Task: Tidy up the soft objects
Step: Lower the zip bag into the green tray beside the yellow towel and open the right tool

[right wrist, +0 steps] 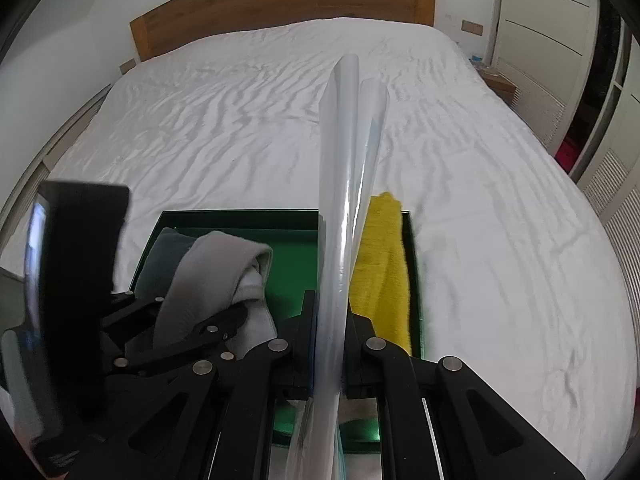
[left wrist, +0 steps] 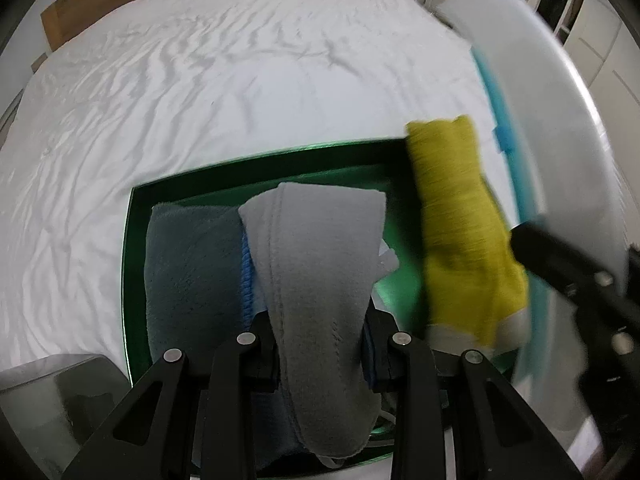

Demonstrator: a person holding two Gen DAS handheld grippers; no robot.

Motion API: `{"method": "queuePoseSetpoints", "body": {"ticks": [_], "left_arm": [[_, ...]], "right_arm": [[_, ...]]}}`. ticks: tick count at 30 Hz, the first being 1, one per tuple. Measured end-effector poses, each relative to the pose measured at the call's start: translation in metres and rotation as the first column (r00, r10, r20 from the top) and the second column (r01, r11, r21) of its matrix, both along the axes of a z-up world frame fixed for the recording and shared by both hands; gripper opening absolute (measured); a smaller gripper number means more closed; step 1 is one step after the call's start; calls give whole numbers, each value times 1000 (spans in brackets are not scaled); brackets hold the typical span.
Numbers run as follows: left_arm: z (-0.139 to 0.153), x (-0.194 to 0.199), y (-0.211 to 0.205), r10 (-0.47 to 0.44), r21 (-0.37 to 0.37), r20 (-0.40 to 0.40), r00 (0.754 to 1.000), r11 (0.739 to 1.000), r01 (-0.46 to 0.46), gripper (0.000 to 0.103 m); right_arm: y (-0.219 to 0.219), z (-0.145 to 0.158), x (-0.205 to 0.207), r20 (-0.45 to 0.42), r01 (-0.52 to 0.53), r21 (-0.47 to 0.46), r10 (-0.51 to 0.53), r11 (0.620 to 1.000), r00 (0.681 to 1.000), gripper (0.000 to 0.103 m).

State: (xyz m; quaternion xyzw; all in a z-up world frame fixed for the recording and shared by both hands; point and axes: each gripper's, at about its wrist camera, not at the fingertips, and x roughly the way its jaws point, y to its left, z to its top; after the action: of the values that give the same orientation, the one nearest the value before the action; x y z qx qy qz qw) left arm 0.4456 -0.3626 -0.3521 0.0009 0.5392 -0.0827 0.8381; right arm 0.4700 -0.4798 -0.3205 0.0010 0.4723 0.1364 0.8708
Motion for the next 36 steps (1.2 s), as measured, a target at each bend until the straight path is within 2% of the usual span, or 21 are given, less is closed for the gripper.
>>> {"method": "queuePoseSetpoints", "body": {"ticks": [9,15,24,29,36], "left_arm": [[-12,5,27,65,54,-15,998,996,-64,26],[-16,1,29,55,91,-18,998,994,-53,27],[-26,1,39,62,80,-30,998,995,-59,27],[-30,3,39,62,89,-24,998,994,-59,27],[-33,1,33,61,99,-17,998,993,-59,27]], "right_arm": [[25,-21,25,-24,-33,20,34,999,999,8],[44,-44,44,-55,-37,42,39,998,998,8],[58,-73,75,-53,-27,18,28,999,998,8],[62,-86,73,-55,-25,16,26,1000,998,8],[57,-88,60,-43,-18,17,18,1000,999,8]]}}
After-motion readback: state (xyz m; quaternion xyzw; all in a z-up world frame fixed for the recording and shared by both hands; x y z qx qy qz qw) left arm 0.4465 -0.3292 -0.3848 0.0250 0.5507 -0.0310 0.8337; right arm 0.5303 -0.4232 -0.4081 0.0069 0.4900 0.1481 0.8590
